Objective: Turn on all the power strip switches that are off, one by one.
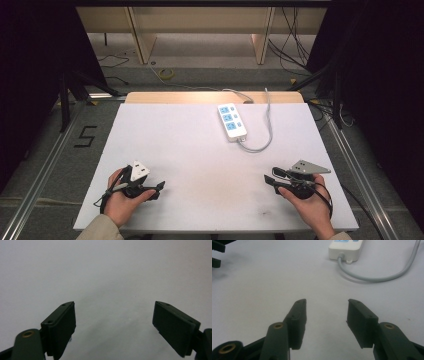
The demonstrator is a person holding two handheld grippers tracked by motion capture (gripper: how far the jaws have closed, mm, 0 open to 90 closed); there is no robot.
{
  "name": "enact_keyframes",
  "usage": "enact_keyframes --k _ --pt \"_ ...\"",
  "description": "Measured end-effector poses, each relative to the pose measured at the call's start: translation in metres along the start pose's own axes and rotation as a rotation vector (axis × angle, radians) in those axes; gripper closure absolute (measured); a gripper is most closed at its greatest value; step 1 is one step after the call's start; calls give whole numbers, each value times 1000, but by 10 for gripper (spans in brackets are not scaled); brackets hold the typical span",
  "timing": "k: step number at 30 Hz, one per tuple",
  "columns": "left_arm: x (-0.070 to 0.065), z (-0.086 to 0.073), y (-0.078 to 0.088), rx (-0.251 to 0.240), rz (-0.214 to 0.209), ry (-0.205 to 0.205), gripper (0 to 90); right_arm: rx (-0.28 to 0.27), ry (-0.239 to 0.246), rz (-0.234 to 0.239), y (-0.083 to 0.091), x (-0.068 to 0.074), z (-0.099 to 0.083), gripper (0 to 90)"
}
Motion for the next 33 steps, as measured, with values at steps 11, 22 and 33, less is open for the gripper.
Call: enact_keyframes --k 11,22,33 --pt "0 -1 0 -6 3 7 188 12 77 -37 -1 2 8 678" --pt "0 0 0 -8 4 4 188 64 133 -82 -2 0 11 900" --pt "0 0 -2 -8 -1 0 187 79 129 -99 -7 -2 21 900"
Point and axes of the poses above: each handheld gripper's, and its own axes: y roughly backward along the jaws, z roughly out of its top, x roughly to its left, the point moved 8 cm from there along -y, roughly forward along the jaws, and after that the axes turned 3 degrees about -x, right-handed, at the moved point
